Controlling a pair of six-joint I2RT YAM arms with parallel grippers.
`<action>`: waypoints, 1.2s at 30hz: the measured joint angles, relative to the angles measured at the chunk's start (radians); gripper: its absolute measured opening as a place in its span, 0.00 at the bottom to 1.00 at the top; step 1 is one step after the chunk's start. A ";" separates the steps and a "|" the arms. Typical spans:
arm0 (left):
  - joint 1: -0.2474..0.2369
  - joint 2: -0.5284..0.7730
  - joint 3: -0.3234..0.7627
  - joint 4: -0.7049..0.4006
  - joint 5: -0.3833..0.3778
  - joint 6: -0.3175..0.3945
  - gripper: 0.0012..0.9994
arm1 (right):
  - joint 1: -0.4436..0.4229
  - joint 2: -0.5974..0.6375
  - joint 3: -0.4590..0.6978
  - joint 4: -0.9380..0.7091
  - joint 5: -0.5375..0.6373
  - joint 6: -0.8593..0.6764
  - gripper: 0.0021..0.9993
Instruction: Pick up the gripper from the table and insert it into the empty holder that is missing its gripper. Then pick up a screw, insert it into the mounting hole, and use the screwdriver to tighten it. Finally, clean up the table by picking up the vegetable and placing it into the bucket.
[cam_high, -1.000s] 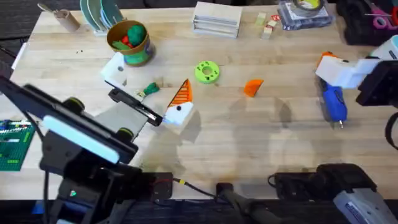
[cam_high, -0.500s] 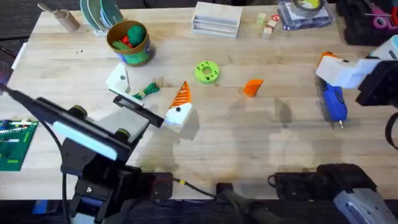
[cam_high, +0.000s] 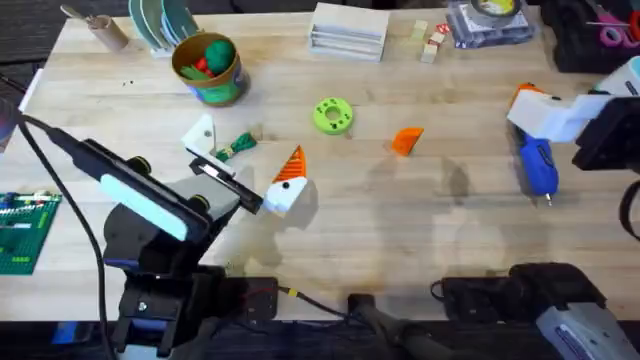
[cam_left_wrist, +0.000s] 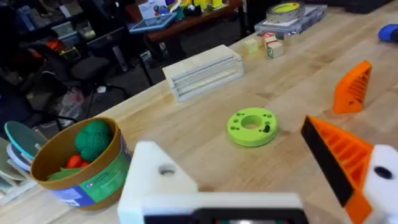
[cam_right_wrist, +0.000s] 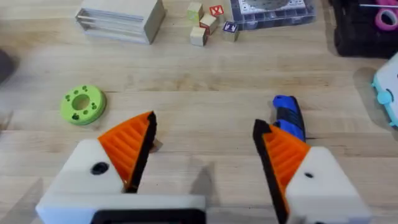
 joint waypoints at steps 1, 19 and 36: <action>0.000 0.000 0.000 0.000 0.002 0.000 0.99 | 0.000 0.000 0.000 0.000 0.000 0.000 0.99; 0.000 0.000 0.000 0.000 0.012 0.000 0.99 | 0.000 0.000 0.000 0.000 0.000 0.000 0.99; 0.000 0.000 0.000 0.001 0.125 0.000 0.99 | 0.000 0.000 0.000 0.000 0.000 0.000 0.99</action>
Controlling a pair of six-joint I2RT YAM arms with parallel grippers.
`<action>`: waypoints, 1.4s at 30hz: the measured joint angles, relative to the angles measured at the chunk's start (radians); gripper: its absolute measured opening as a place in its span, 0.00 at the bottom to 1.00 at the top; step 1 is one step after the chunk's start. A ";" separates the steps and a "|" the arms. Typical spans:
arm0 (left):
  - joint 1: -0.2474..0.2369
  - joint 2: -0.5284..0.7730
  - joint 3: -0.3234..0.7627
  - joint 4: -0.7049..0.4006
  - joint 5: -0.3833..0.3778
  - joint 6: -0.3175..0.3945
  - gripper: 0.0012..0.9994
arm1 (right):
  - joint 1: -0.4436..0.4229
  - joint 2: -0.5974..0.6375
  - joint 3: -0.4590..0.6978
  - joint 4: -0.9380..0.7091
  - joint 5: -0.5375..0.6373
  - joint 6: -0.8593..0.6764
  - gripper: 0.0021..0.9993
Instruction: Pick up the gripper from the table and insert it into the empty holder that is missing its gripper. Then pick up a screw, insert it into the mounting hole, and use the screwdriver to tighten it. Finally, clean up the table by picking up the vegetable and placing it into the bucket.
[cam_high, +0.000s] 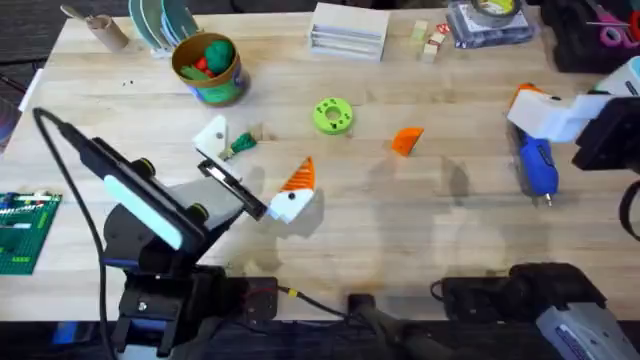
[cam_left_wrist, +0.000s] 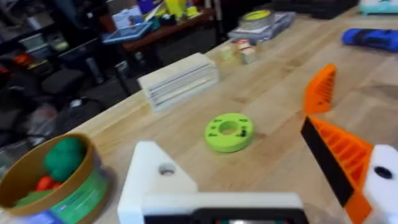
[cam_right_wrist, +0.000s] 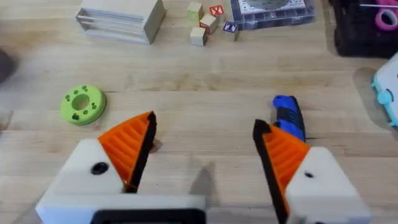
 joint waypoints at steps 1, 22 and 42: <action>0.000 0.000 0.000 -0.001 0.028 0.000 0.99 | 0.000 0.000 0.000 0.000 0.000 0.000 0.99; 0.000 0.000 0.000 -0.013 0.405 0.000 0.99 | 0.000 0.000 0.000 0.000 0.000 0.000 0.99; 0.000 0.000 0.000 -0.014 0.413 -0.266 0.99 | 0.185 0.318 0.003 0.014 0.000 -0.057 0.99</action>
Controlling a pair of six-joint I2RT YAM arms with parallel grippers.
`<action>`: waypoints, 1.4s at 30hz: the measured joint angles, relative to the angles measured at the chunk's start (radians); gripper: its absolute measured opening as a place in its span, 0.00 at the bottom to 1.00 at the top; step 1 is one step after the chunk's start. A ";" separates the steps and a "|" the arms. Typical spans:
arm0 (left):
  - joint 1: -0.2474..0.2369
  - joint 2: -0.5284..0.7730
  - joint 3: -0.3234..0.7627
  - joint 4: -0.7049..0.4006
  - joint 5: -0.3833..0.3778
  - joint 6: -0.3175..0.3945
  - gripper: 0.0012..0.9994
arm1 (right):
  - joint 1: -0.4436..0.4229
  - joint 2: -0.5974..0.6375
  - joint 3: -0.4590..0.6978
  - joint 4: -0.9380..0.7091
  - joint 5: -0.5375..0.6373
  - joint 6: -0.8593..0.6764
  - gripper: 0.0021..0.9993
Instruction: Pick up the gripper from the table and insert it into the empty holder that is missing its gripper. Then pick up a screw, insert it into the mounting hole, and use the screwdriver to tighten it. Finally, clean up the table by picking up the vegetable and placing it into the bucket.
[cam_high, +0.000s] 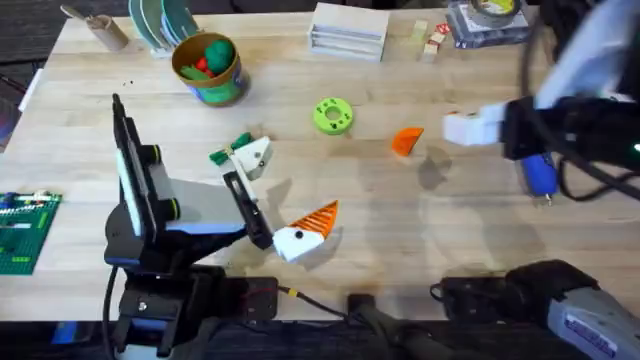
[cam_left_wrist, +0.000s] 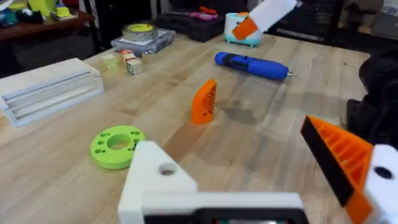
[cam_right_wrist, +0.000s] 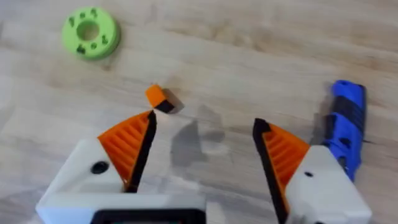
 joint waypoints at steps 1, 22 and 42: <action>0.000 0.000 0.000 0.000 0.000 -0.004 0.99 | 0.016 0.026 0.000 0.007 0.000 -0.003 0.99; 0.000 0.000 0.000 0.000 0.000 -0.022 0.99 | 0.129 0.421 0.000 0.189 -0.095 -0.182 0.97; 0.000 0.000 0.000 0.000 0.000 -0.023 0.99 | 0.129 0.498 0.000 0.238 -0.095 -0.186 0.51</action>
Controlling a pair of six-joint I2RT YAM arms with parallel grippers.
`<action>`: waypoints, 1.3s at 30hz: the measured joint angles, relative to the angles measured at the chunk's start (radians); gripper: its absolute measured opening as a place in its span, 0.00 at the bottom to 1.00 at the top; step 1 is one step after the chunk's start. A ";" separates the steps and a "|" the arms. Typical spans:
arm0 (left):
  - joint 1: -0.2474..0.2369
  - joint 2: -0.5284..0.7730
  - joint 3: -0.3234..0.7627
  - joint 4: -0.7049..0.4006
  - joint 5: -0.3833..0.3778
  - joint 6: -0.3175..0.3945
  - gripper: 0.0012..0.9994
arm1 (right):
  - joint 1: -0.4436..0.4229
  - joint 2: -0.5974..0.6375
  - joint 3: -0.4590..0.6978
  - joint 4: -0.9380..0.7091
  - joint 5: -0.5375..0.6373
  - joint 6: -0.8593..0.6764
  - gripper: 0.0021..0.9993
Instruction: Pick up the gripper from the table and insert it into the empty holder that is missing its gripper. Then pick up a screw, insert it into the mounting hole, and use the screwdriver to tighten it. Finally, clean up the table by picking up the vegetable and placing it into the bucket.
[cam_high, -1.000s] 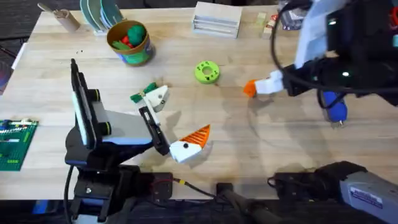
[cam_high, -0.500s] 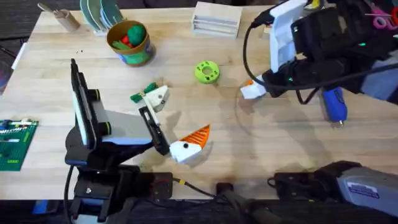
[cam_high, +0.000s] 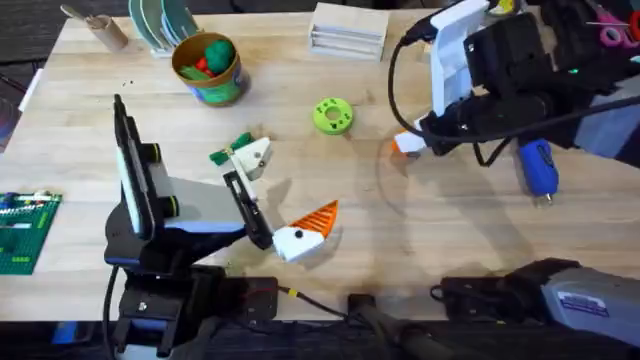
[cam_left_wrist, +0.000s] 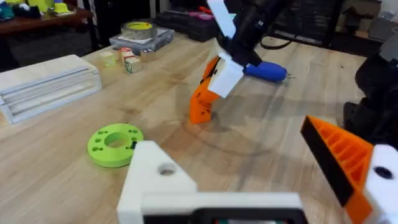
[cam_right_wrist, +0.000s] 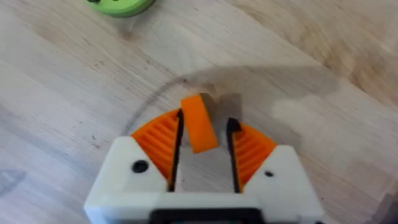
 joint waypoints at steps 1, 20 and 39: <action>0.000 0.000 0.000 0.000 0.000 0.000 0.99 | 0.000 0.000 0.000 0.000 0.000 0.000 0.44; 0.000 0.000 0.000 0.000 0.000 0.000 0.99 | 0.000 -0.051 0.001 -0.002 0.000 0.000 0.02; 0.000 0.000 0.000 0.000 0.000 0.000 0.99 | 0.164 -0.279 -0.129 0.552 -0.363 0.621 0.01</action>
